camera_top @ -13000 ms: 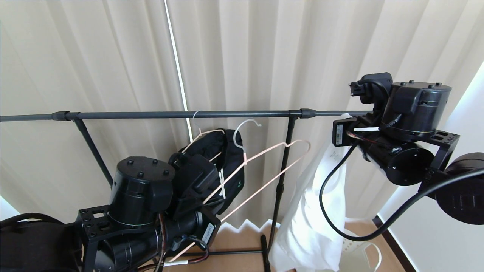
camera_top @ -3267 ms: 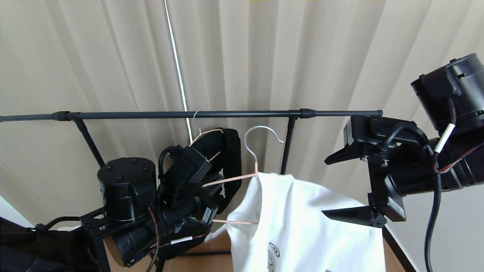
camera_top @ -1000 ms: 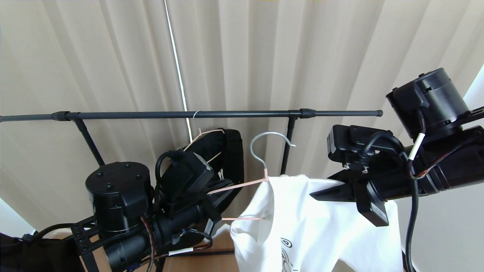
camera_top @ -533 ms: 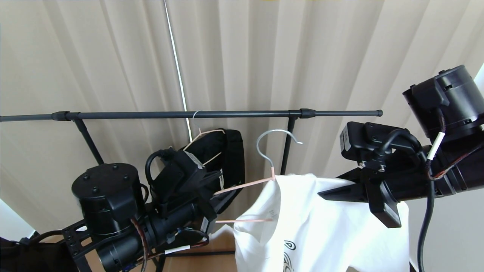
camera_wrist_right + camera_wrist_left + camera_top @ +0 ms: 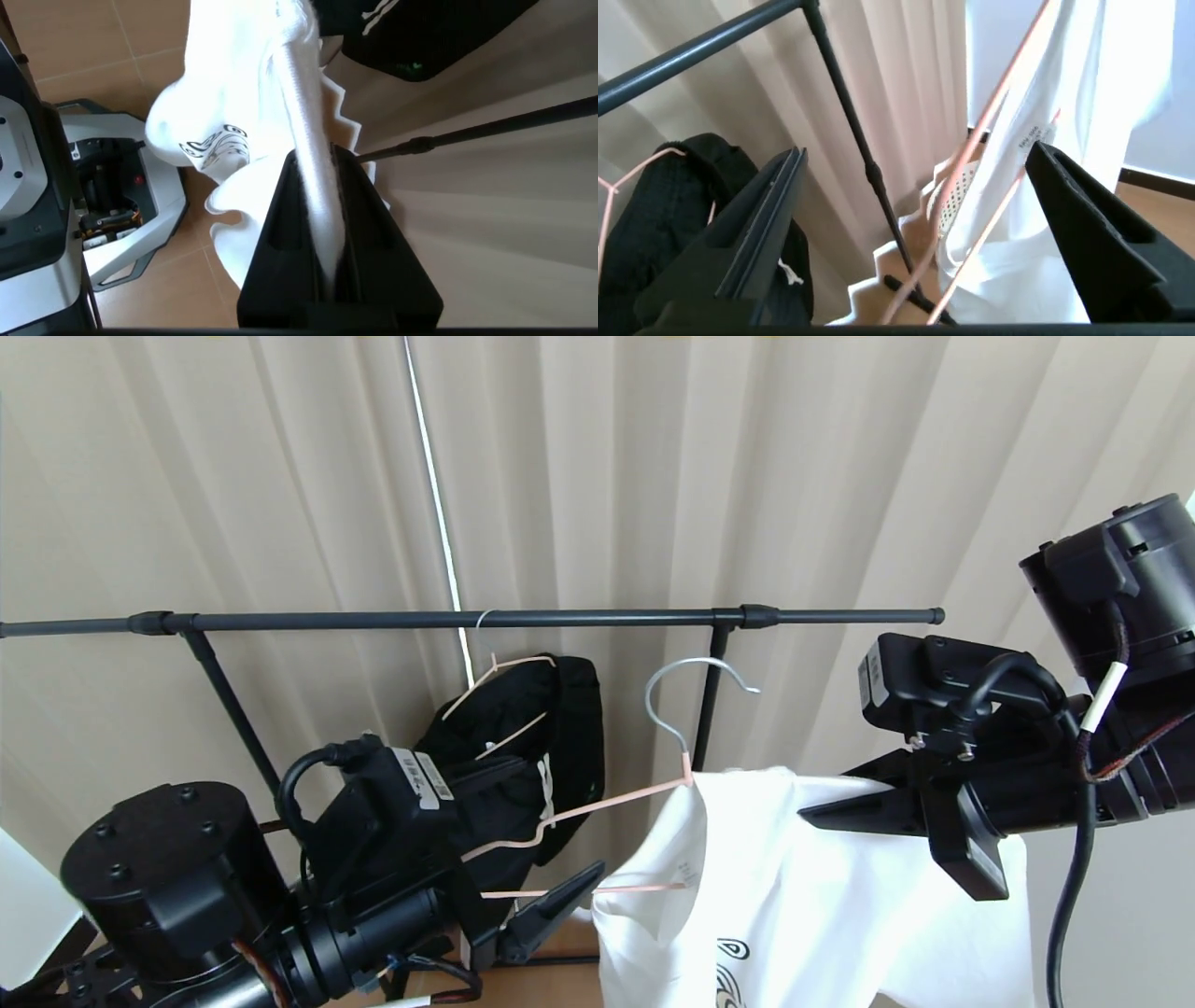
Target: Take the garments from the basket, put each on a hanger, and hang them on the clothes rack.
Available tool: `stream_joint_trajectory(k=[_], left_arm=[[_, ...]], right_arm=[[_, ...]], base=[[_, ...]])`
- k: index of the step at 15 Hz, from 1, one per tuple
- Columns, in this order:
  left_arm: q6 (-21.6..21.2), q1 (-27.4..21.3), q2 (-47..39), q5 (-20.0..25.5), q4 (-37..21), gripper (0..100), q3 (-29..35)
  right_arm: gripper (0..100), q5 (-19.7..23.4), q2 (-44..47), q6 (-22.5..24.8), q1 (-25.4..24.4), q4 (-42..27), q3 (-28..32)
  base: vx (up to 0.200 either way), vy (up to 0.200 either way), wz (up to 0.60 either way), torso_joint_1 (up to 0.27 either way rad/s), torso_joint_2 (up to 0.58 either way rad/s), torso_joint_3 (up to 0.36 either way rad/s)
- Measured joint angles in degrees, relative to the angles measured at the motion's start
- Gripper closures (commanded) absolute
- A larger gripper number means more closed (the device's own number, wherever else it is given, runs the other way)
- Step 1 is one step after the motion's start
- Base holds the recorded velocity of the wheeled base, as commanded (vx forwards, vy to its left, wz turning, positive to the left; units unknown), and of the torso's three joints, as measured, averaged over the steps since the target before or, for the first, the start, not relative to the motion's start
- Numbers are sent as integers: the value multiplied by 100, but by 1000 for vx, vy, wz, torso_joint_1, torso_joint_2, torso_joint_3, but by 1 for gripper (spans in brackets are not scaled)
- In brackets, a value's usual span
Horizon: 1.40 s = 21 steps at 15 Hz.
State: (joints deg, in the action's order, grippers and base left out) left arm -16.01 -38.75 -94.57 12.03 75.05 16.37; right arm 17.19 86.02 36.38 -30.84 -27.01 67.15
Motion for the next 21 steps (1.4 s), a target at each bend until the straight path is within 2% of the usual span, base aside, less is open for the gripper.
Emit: stream_joint_trajectory(k=[4,7,8,10,13,14,16,18,20,21], left_arm=[[134,216,218,-7,6,0,-26],[747,422,524,1,-9,0,-96],[827,511,629,28,-11,0,-155],[909,614,825,211,-11,0,-332],[936,758,998,230,-139,0,-681],[941,811,1007,165,-310,0,-717],[1048,885,990,-123,-1034,0,-679],[1481,730,940,-416,-1851,0,-369],[2025,373,789,-1023,-2844,0,195],[2295,185,660,-1304,-3159,0,462]], right_arm=[[100,-9,-88,-9,119,2,18],[100,-35,-123,-4,140,11,51],[100,-105,-121,-6,140,9,74],[100,-369,-107,-24,140,118,94],[100,-1178,-104,-138,33,666,55],[100,-1386,-110,-143,-46,747,52],[100,-1820,-116,-167,-190,973,27],[100,-2038,-104,-424,-311,1312,-76],[100,-2356,-90,-644,-455,1651,-218],[100,-2452,-84,-699,-479,1698,-262]], base=[[0,0,0,0,0,0],[0,0,0,0,0,0],[0,0,0,0,0,0],[0,0,0,0,0,0],[0,0,0,0,0,0],[0,0,0,0,0,0],[0,0,0,0,0,0],[0,0,0,0,0,0],[0,0,0,0,0,0],[0,0,0,0,0,0]])
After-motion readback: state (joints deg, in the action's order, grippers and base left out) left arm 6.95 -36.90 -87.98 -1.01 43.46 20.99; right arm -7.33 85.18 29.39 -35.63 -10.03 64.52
